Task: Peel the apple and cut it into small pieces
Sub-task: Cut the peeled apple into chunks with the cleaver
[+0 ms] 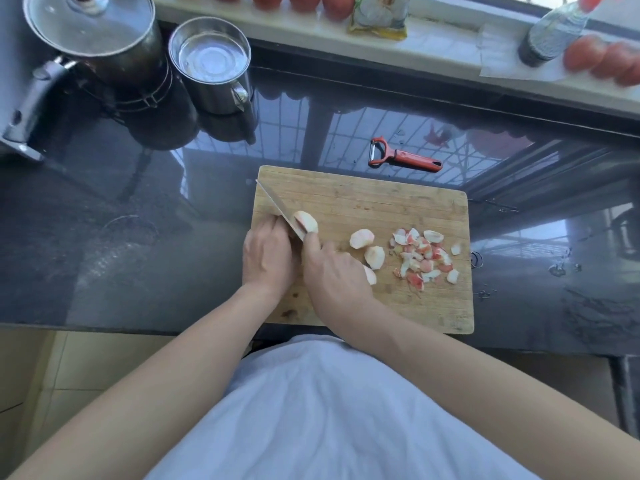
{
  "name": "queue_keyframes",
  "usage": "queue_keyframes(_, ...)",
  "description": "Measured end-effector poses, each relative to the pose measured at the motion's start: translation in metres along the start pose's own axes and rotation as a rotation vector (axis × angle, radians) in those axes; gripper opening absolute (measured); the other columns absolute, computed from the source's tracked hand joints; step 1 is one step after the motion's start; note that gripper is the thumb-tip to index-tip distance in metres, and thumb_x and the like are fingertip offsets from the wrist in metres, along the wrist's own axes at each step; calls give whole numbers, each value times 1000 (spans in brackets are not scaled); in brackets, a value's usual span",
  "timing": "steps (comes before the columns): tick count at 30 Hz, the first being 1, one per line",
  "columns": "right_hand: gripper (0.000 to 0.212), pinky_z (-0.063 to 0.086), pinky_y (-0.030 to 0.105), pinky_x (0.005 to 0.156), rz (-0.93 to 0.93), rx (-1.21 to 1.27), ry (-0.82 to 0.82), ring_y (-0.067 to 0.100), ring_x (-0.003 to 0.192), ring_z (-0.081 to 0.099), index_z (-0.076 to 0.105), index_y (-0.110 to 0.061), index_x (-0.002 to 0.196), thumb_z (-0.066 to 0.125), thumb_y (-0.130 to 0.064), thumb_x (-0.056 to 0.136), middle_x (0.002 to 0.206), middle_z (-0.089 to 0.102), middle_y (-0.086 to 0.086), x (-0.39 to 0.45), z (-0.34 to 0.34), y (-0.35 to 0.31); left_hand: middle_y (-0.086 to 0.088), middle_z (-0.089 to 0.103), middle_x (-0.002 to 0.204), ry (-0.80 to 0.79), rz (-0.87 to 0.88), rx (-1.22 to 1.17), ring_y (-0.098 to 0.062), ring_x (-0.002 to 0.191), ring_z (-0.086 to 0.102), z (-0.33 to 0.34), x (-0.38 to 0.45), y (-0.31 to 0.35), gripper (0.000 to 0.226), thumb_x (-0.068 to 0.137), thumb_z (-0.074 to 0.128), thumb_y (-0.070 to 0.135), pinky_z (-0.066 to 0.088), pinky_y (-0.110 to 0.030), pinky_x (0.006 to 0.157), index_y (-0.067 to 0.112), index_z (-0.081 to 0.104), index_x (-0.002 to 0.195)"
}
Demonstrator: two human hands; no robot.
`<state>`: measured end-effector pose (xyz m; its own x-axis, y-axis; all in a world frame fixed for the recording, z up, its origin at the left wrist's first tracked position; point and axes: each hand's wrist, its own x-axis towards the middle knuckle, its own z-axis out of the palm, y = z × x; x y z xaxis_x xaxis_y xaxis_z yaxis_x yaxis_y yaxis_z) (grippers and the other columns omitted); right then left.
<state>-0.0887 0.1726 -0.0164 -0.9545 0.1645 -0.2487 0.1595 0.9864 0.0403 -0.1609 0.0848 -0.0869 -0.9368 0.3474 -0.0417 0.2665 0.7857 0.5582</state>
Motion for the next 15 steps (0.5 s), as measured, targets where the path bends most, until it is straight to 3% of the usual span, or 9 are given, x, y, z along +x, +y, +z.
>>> queue_keyframes(3, 23, 19, 27, 41, -24, -54, -23, 18, 45, 60, 57, -11, 99, 52, -5, 78, 69, 60, 4, 2, 6, -4, -15, 66, 91, -13, 10, 59, -39, 78, 59, 2, -1, -6, 10, 86, 68, 13, 35, -35, 68, 6, 67, 94)
queue_keyframes(4, 23, 23, 28, 41, -7, -33, -39, 20, 50, 62, 56, -10, 103, 53, -6, 81, 74, 61, 5, 2, 4, -1, -13, 68, 93, -30, 28, 98, -36, 83, 59, 5, -3, -10, 9, 86, 68, 10, 33, -35, 69, 8, 70, 95)
queue_keyframes(6, 26, 38, 35, 51, 91, 239, -105, 29, 70, 62, 46, -12, 113, 40, -4, 89, 80, 58, 5, 11, -2, 12, -4, 69, 96, -48, 43, 107, -31, 96, 58, 11, -7, -15, 15, 85, 65, 5, 32, -34, 75, 15, 73, 93)
queue_keyframes(8, 24, 49, 43, 67, 226, 464, -218, 30, 80, 53, 42, -18, 108, 34, -4, 91, 76, 50, 3, 25, -5, 31, -1, 67, 98, -25, -8, -4, -28, 102, 56, 12, -8, -11, 14, 88, 65, 9, 37, -35, 81, 17, 72, 97)
queue_keyframes(10, 17, 54, 48, 72, 264, 503, -258, 28, 83, 53, 43, -23, 104, 37, -11, 94, 79, 52, 4, 33, -5, 45, -1, 64, 111, 3, -49, -100, -23, 109, 53, 10, -9, -6, 19, 91, 67, 19, 42, -37, 92, 18, 67, 110)
queue_keyframes(12, 16, 59, 48, 63, 277, 621, -313, 30, 81, 60, 45, -26, 110, 40, -18, 96, 87, 59, 6, 37, -9, 54, -1, 60, 121, 10, 7, -157, -22, 115, 53, 6, -8, -7, 29, 91, 71, 24, 45, -38, 97, 16, 63, 117)
queue_keyframes(15, 21, 59, 38, 49, 236, 761, -409, 29, 67, 66, 44, -26, 118, 44, -19, 99, 93, 60, 6, 38, -16, 64, -5, 61, 125, -11, 188, -107, -25, 116, 56, 3, -4, -12, 31, 91, 72, 19, 48, -40, 97, 12, 63, 120)
